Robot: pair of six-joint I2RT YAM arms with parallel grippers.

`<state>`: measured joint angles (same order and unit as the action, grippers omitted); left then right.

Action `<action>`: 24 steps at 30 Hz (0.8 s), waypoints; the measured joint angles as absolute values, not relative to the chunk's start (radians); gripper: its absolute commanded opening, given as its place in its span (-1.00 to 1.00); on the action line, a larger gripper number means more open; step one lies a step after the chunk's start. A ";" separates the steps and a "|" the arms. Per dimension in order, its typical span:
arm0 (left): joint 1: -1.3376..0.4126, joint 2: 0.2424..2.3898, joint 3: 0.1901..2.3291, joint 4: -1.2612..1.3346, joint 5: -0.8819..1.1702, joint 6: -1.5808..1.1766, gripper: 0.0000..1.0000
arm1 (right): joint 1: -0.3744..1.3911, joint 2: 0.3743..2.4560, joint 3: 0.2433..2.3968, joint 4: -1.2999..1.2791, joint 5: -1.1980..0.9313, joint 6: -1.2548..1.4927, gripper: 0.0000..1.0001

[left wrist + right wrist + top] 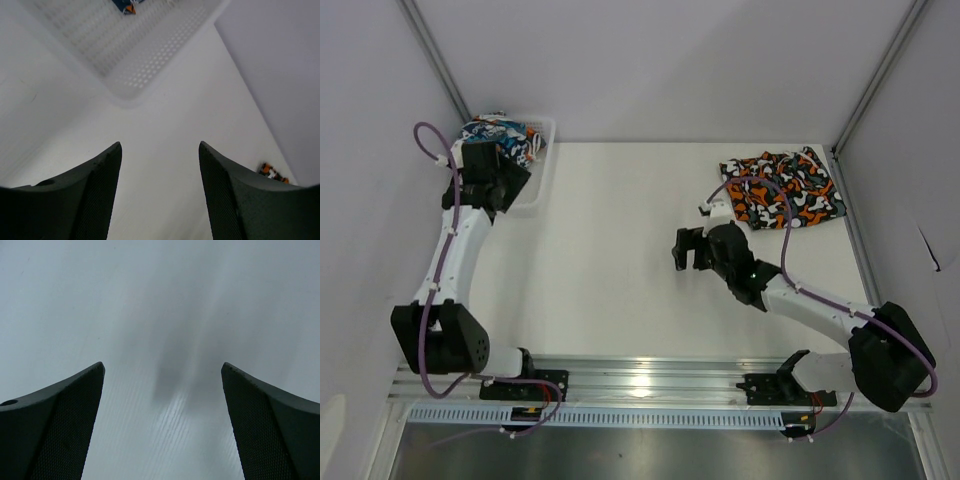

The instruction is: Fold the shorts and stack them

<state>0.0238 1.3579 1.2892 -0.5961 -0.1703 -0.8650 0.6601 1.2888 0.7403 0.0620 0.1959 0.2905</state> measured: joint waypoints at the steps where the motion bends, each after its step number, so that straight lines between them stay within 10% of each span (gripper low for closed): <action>1: 0.050 1.388 1.316 -0.588 -0.157 -0.879 0.26 | 0.686 1.276 0.700 0.106 0.202 0.290 0.99; 19: 0.272 2.006 1.761 -0.476 -0.085 -1.065 0.20 | 0.839 1.334 0.595 0.430 0.272 0.257 0.99; 24: 0.292 2.136 1.869 -0.461 -0.084 -1.079 0.98 | 0.839 1.339 0.595 0.460 0.270 0.250 0.99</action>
<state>0.2916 2.1365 1.8690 -0.4614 -0.0845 -1.0786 0.8387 1.3392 0.5945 0.4599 0.2703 0.2501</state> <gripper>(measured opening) 0.910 0.993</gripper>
